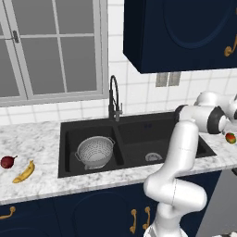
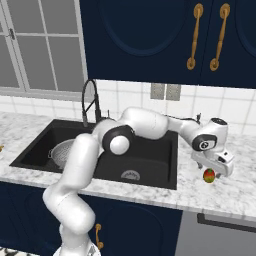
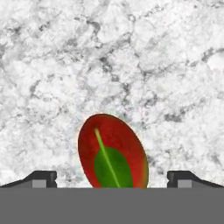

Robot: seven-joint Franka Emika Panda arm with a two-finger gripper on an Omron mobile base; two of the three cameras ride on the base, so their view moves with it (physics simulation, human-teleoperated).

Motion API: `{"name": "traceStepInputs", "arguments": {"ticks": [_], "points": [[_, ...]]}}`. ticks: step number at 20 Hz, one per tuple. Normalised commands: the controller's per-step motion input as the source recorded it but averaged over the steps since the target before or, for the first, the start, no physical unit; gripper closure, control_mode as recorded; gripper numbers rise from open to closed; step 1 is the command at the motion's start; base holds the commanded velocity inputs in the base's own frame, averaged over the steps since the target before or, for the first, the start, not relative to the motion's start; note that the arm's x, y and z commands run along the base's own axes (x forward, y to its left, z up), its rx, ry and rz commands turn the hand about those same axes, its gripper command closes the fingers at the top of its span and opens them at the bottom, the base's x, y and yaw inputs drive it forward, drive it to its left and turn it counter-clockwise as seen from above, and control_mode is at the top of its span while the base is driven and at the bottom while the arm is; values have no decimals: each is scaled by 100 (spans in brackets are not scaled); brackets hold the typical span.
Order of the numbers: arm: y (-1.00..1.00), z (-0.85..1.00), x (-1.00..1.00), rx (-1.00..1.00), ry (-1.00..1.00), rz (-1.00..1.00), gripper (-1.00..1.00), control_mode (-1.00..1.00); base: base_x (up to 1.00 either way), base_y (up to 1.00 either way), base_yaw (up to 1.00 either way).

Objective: Put the colander in the sink, put the pear, mango, banana in the colander, and turn on the sink faucet and pour water over the colander.

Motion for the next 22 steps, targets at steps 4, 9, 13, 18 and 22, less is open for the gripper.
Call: {"name": "traceStepInputs", "arguments": {"ticks": [4,9,13,18,22], "points": [[-1,-47,9,-3,0,9,-100,-100,0,0,0],[22,-28,-5,-7,0,2,-100,-100,0,0,0],[23,-43,0,-10,0,1,-100,-100,0,0,0],[15,-55,0,-13,-3,1,100,-100,0,0,0],[8,-31,-12,-3,-14,6,100,-100,0,0,0]]}}
